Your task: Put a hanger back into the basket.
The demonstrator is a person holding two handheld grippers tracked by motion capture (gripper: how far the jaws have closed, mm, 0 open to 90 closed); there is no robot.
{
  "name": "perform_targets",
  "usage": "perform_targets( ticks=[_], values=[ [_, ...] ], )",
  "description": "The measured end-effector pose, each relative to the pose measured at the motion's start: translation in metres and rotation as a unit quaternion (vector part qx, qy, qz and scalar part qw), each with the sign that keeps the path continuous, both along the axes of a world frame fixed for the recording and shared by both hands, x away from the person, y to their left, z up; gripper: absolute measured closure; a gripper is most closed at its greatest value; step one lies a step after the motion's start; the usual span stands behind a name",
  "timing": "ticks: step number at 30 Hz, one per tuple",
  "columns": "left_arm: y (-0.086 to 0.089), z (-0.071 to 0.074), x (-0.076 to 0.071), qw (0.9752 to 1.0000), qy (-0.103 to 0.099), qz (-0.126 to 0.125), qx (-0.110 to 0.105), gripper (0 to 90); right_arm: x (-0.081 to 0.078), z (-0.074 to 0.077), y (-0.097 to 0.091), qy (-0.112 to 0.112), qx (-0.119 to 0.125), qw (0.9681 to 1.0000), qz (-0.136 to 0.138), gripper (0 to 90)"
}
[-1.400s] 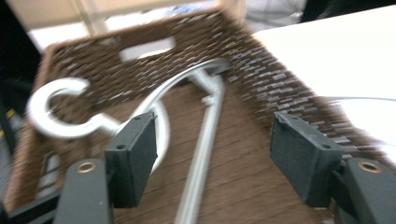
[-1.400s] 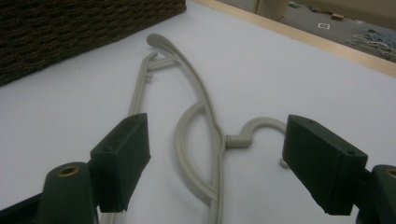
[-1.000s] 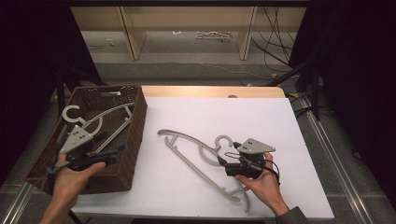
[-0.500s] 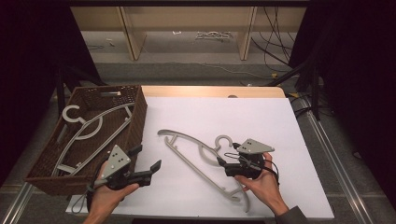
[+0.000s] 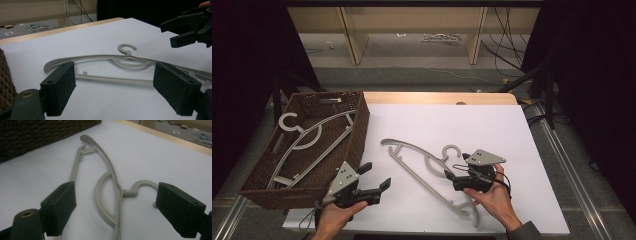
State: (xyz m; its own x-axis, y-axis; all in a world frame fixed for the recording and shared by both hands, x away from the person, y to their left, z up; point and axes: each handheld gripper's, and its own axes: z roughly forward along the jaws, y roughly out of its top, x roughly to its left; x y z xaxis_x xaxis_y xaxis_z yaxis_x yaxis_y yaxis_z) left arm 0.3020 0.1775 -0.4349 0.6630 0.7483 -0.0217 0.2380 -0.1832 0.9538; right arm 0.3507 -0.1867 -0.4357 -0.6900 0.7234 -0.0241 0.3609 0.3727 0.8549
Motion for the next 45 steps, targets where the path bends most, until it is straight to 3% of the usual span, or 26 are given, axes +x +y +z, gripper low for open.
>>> perform_targets(
  ticks=[3,4,5,9,10,16,22,24,26,28,30,34,37,39,45],
  values=[
    [-0.001,0.000,-0.002,1.0000,0.001,-0.003,-0.002,18.0,0.000,-0.001,0.002,0.005,-0.007,1.0000,0.000,17.8],
    [-0.003,-0.001,-0.003,0.9999,0.007,-0.003,-0.015,18.0,0.000,-0.002,0.002,-0.001,-0.011,0.9999,0.001,17.8],
    [-0.002,0.000,-0.004,1.0000,-0.003,-0.003,0.002,18.0,0.000,-0.002,0.003,0.004,-0.011,0.9999,0.002,17.8],
    [-0.001,0.001,-0.003,1.0000,-0.006,-0.004,0.003,18.0,0.000,-0.003,0.003,0.001,-0.021,0.9998,0.005,17.8],
    [-0.003,0.000,-0.003,1.0000,-0.001,-0.003,-0.006,18.0,0.001,-0.003,0.003,0.005,-0.023,0.9997,0.007,17.5],
    [-0.006,0.000,-0.006,0.9999,-0.003,-0.009,0.007,18.0,0.008,-0.008,0.003,0.035,-0.045,0.9984,0.007,18.0],
    [-0.004,0.000,-0.007,0.9999,-0.004,-0.011,0.012,18.2,0.023,-0.010,0.006,0.065,-0.066,0.9957,0.007,27.9],
    [-0.004,0.000,-0.007,0.9998,-0.004,-0.010,0.014,18.2,0.030,-0.011,0.009,0.086,-0.073,0.9936,0.007,30.1],
    [-0.003,0.000,-0.006,0.9997,-0.008,-0.015,0.015,18.3,0.037,-0.015,0.012,0.087,-0.081,0.9929,0.007,33.8],
    [-0.003,-0.001,-0.006,0.9998,-0.003,-0.011,0.016,18.3,0.042,-0.014,0.013,0.110,-0.091,0.9897,0.014,38.1],
    [-0.004,-0.001,-0.006,0.9998,-0.003,-0.012,0.016,18.3,0.047,-0.017,0.016,0.109,-0.091,0.9898,0.010,42.7],
    [-0.003,0.000,-0.006,0.9997,-0.004,-0.014,0.021,18.4,0.056,-0.021,0.018,0.129,-0.117,0.9846,0.017,45.5],
    [-0.003,-0.001,-0.005,0.9996,-0.004,-0.014,0.024,18.5,0.058,-0.025,0.018,0.131,-0.123,0.9837,0.018,48.4],
    [-0.005,-0.001,-0.006,0.9997,-0.002,-0.016,0.019,18.5,0.059,-0.024,0.019,0.153,-0.126,0.9801,0.017,50.2],
    [-0.006,-0.001,-0.006,0.9996,-0.003,-0.015,0.024,18.7,0.067,-0.029,0.023,0.159,-0.132,0.9783,0.020,54.9]
  ],
)
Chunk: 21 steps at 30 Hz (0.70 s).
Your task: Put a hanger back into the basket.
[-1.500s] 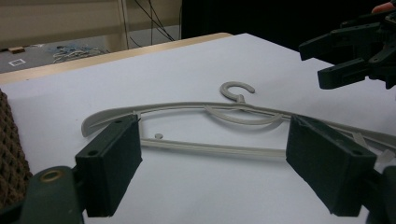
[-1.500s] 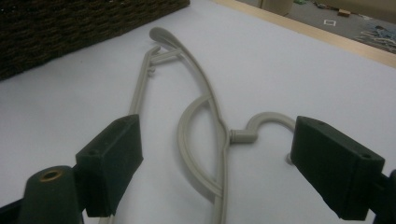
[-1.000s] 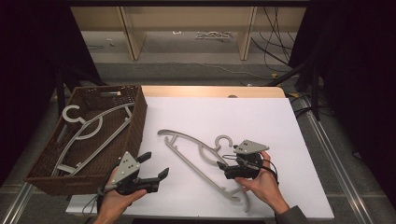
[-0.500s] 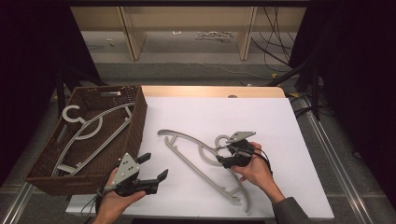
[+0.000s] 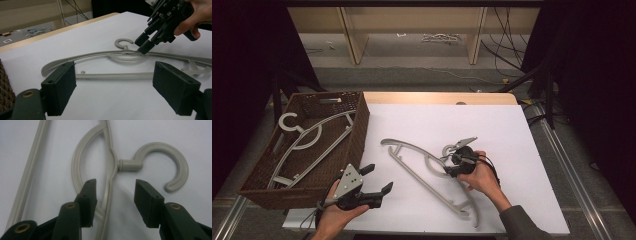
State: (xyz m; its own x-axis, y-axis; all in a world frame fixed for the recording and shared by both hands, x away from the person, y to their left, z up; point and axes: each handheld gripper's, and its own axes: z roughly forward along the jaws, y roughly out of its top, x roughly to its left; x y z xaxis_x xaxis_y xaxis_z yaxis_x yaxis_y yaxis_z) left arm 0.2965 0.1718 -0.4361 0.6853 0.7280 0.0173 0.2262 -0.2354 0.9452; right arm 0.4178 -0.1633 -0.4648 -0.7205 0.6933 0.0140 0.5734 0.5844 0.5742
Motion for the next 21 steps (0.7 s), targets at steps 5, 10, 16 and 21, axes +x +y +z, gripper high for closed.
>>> perform_targets(
  ticks=[5,10,16,21],
  values=[
    [0.000,0.000,0.000,1.0000,0.001,0.000,0.001,18.8,0.006,-0.005,0.006,0.012,-0.011,0.9999,0.005,60.7],
    [0.000,-0.001,0.001,1.0000,0.001,-0.003,0.000,18.8,0.008,-0.007,0.009,0.016,-0.030,0.9994,0.010,62.8],
    [0.000,-0.001,0.001,1.0000,-0.002,-0.004,0.003,18.8,0.010,-0.005,0.014,0.027,-0.050,0.9983,0.012,64.4],
    [-0.001,-0.001,0.001,1.0000,0.001,-0.003,0.006,18.8,0.011,-0.004,0.016,0.032,-0.058,0.9976,0.016,67.1]
  ],
)
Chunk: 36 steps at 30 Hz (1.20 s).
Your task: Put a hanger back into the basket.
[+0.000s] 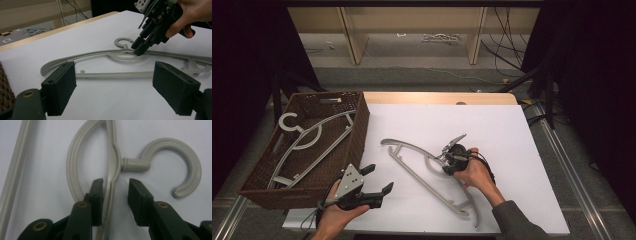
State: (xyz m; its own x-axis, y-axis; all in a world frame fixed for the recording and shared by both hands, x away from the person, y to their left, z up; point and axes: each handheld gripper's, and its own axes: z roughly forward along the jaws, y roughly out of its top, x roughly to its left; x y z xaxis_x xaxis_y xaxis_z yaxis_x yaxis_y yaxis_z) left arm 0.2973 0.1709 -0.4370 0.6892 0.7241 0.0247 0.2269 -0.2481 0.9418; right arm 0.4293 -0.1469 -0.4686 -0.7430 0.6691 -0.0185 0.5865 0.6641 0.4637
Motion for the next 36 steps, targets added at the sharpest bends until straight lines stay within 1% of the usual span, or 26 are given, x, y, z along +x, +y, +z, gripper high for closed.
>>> perform_targets(
  ticks=[2,3,4,5,7,10,12,13,14,16,17,19,20,21,24,25,26,27,28,30,31,32,33,34,35,36],
  values=[
    [-0.001,-0.001,0.000,1.0000,0.003,0.000,0.002,18.9,0.000,0.001,0.002,0.002,-0.006,1.0000,0.004,70.9],
    [-0.001,-0.001,0.000,1.0000,0.003,0.001,0.001,18.8,0.001,0.001,0.004,0.003,-0.011,0.9999,0.010,74.1],
    [-0.001,-0.001,0.001,1.0000,0.002,0.000,-0.002,18.8,0.000,0.002,0.005,0.006,-0.014,0.9998,0.010,75.9],
    [-0.001,-0.001,0.001,1.0000,0.002,-0.002,-0.004,18.9,0.001,0.002,0.006,0.005,-0.015,0.9998,0.015,76.3],
    [-0.001,-0.001,0.001,1.0000,0.002,-0.001,0.003,19.0,0.002,0.002,0.006,0.011,-0.017,0.9997,0.013,76.6],
    [-0.001,-0.001,0.001,1.0000,0.000,-0.004,0.000,19.1,0.001,0.002,0.007,0.006,-0.021,0.9996,0.019,77.4],
    [-0.001,-0.001,0.001,1.0000,-0.001,-0.005,0.000,19.2,0.000,0.003,0.007,0.005,-0.021,0.9995,0.021,82.0],
    [-0.001,-0.001,0.001,1.0000,-0.001,-0.005,0.000,19.2,0.000,0.003,0.007,0.004,-0.019,0.9995,0.022,82.3],
    [-0.001,-0.001,0.001,1.0000,-0.001,-0.005,0.000,19.2,0.000,0.003,0.008,0.001,-0.024,0.9991,0.036,82.6],
    [-0.002,0.000,0.001,1.0000,0.001,-0.005,0.002,19.2,-0.001,0.004,0.008,0.000,-0.027,0.9990,0.036,82.7],
    [-0.002,-0.001,0.002,1.0000,0.001,-0.006,0.002,19.2,-0.001,0.004,0.008,-0.003,-0.030,0.9987,0.040,82.7],
    [-0.003,-0.001,0.002,0.9999,0.007,-0.005,-0.005,19.2,-0.003,0.004,0.008,-0.010,-0.040,0.9973,0.060,82.8],
    [-0.004,0.000,0.003,1.0000,0.002,-0.005,-0.002,19.2,-0.004,0.005,0.008,-0.011,-0.044,0.9970,0.063,82.8],
    [-0.004,0.000,0.005,0.9999,0.003,-0.009,-0.004,19.2,-0.006,0.006,0.008,-0.013,-0.051,0.9961,0.070,82.8],
    [-0.010,0.002,0.012,0.9999,0.009,-0.014,0.001,20.5,-0.010,0.010,0.005,-0.016,-0.059,0.9944,0.086,82.8],
    [-0.013,0.002,0.016,0.9998,0.008,-0.017,0.005,20.7,-0.012,0.011,0.005,-0.021,-0.060,0.9941,0.088,82.8],
    [-0.017,0.003,0.020,0.9997,0.009,-0.016,0.016,21.2,-0.013,0.012,0.004,-0.021,-0.060,0.9934,0.095,82.8],
    [-0.023,0.003,0.026,0.9994,0.003,-0.013,0.031,22.4,-0.014,0.014,0.004,-0.025,-0.064,0.9925,0.101,82.8],
    [-0.027,0.003,0.029,0.9992,0.003,-0.011,0.039,23.7,-0.017,0.015,0.005,-0.028,-0.068,0.9916,0.106,82.8],
    [-0.039,0.003,0.040,0.9985,0.018,-0.015,0.050,24.4,-0.021,0.019,0.007,-0.037,-0.071,0.9900,0.116,82.8],
    [-0.046,0.003,0.046,0.9976,0.026,-0.023,0.060,25.7,-0.022,0.020,0.007,-0.040,-0.070,0.9895,0.120,82.8],
    [-0.054,0.003,0.054,0.9957,0.037,-0.029,0.079,27.1,-0.025,0.022,0.008,-0.044,-0.072,0.9886,0.125,82.8],
    [-0.060,0.003,0.059,0.9946,0.044,-0.036,0.087,28.0,-0.026,0.025,0.009,-0.048,-0.072,0.9873,0.133,82.8],
    [-0.064,0.002,0.063,0.9928,0.051,-0.049,0.096,29.2,-0.028,0.027,0.009,-0.053,-0.072,0.9869,0.134,82.8],
    [-0.070,0.001,0.070,0.9906,0.067,-0.060,0.103,29.6,-0.030,0.028,0.010,-0.057,-0.073,0.9864,0.135,82.8],
    [-0.075,0.000,0.074,0.9902,0.075,-0.062,0.100,29.5,-0.032,0.029,0.010,-0.060,-0.073,0.9860,0.138,82.8]
  ],
)
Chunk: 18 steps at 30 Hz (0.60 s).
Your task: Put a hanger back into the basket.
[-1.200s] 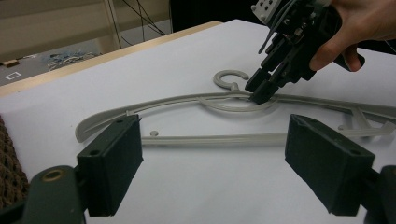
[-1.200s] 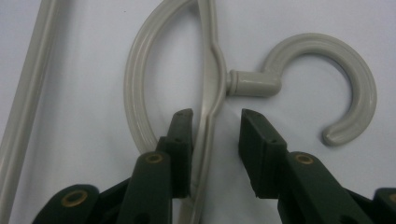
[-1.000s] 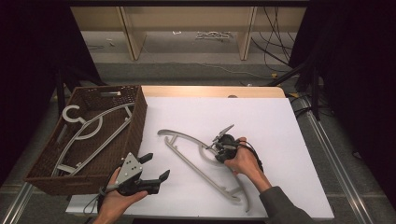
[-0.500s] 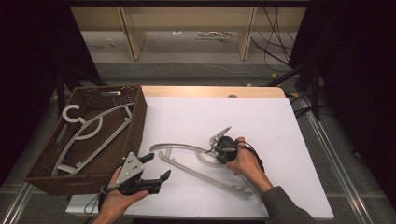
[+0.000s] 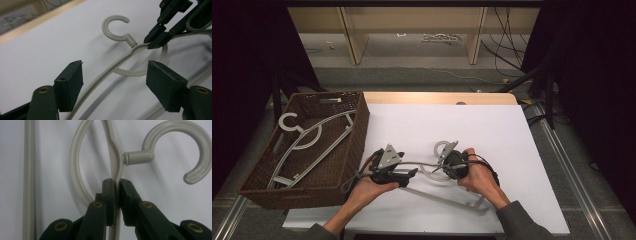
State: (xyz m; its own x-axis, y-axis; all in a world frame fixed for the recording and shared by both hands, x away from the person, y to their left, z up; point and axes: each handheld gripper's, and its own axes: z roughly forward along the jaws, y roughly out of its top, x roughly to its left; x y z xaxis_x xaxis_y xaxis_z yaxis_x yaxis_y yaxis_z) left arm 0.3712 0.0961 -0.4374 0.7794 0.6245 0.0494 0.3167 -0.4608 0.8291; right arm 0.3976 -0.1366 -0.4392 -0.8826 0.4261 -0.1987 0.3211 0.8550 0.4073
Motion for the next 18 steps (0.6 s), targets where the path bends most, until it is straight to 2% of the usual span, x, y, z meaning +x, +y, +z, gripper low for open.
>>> perform_targets(
  ticks=[2,4,6,8,10,12,14,15,16,18],
  values=[
    [-0.009,-0.004,0.008,0.9998,0.008,-0.002,0.020,29.7,-0.002,0.002,0.000,-0.001,0.001,1.0000,0.006,82.8],
    [-0.016,-0.008,0.014,0.9988,0.018,-0.016,0.043,30.0,-0.005,0.004,0.001,-0.005,0.003,0.9999,0.011,82.8],
    [-0.020,-0.012,0.018,0.9981,0.029,-0.026,0.047,32.8,-0.007,0.006,0.001,-0.009,0.003,0.9998,0.015,82.8],
    [-0.022,-0.014,0.021,0.9968,0.028,-0.041,0.062,34.1,-0.008,0.007,0.001,-0.013,0.002,0.9998,0.016,82.8],
    [-0.024,-0.015,0.025,0.9959,0.032,-0.044,0.072,34.9,-0.008,0.008,0.002,-0.014,0.001,0.9997,0.021,82.8],
    [-0.024,-0.015,0.028,0.9953,0.039,-0.050,0.073,38.3,-0.009,0.009,0.003,-0.018,0.001,0.9995,0.026,82.8],
    [-0.024,-0.014,0.031,0.9945,0.054,-0.065,0.062,38.2,-0.011,0.011,0.004,-0.021,0.000,0.9993,0.030,82.8],
    [-0.025,-0.015,0.032,0.9946,0.065,-0.062,0.053,39.5,-0.011,0.012,0.005,-0.023,0.000,0.9992,0.033,82.8],
    [-0.025,-0.014,0.034,0.9939,0.060,-0.071,0.059,40.2,-0.012,0.013,0.006,-0.024,0.000,0.9991,0.035,82.9],
    [-0.027,-0.014,0.035,0.9929,0.068,-0.072,0.066,43.2,-0.013,0.014,0.007,-0.027,0.002,0.9988,0.040,82.8]
  ],
)
